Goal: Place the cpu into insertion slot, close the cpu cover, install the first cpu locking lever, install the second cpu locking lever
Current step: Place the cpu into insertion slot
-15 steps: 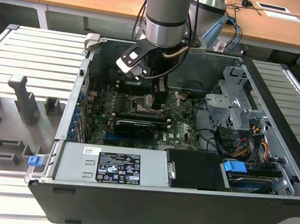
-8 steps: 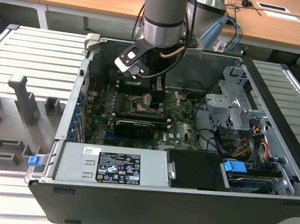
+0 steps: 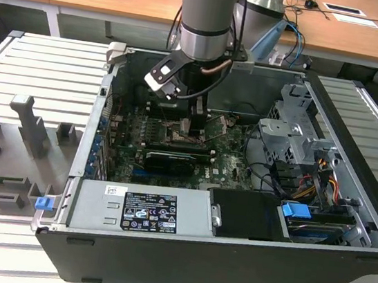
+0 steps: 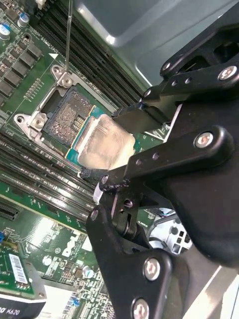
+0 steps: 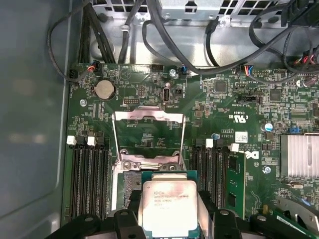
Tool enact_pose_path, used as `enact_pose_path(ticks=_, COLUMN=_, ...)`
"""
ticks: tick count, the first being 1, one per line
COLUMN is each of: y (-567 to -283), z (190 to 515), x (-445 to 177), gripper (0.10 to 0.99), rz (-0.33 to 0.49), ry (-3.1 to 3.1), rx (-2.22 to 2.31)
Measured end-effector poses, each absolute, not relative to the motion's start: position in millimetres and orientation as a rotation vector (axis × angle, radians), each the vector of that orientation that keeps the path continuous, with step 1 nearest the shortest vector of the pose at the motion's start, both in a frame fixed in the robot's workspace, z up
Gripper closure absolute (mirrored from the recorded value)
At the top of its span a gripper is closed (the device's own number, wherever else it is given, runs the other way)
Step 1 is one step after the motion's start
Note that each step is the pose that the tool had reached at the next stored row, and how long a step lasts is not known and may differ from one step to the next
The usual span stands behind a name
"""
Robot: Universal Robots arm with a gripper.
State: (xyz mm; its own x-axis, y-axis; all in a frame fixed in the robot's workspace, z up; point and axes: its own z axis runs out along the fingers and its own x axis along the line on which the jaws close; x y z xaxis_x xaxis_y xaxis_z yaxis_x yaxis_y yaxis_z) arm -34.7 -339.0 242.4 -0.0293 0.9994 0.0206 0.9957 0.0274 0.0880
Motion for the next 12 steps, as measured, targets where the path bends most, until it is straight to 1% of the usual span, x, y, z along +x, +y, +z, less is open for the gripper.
enact_pose_path(ticks=7, y=-330.7, z=240.7, x=-34.9, gripper=0.561, rz=0.12, ry=2.207, rx=2.167)
enact_pose_path(ticks=12, y=-328.1, z=232.2, x=-45.9, gripper=0.561, rz=0.12, ry=2.179, rx=2.194)
